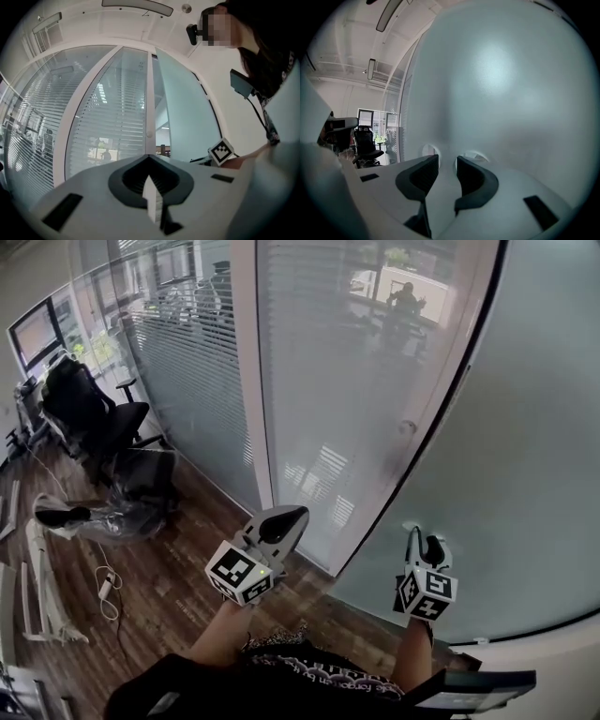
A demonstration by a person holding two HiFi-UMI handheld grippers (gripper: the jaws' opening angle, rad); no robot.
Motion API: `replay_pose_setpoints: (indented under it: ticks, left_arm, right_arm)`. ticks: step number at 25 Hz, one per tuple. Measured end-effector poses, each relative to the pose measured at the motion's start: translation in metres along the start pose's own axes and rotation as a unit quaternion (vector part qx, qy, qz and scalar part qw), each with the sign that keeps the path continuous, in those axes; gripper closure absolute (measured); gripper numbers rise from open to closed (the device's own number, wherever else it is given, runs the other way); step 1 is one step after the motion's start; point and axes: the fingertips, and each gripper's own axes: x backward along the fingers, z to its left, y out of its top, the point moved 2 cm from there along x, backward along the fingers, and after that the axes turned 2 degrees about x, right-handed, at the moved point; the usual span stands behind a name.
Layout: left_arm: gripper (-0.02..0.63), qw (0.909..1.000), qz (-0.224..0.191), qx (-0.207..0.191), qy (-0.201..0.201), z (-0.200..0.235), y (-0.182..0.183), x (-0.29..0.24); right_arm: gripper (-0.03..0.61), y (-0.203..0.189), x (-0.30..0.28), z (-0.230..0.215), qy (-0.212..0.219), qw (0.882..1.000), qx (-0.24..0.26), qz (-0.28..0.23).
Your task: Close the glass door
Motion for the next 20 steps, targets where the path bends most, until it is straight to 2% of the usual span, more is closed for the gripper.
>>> replay_pose_setpoints:
  ticks: [4, 14, 20]
  left_arm:
    - [0.611, 1.0, -0.007, 0.006, -0.002, 0.015, 0.003, -0.017]
    - [0.611, 0.9983, -0.013, 0.008, -0.057, 0.047, 0.003, -0.068]
    - [0.611, 0.9972, -0.014, 0.011, -0.073, 0.063, 0.001, -0.092]
  right_arm:
    - [0.456, 0.003, -0.017, -0.009, -0.013, 1.0, -0.004, 0.005]
    - [0.456, 0.004, -0.047, -0.02, -0.057, 0.998, -0.019, 0.011]
    - [0.456, 0.007, -0.062, -0.03, -0.078, 0.997, -0.019, 0.014]
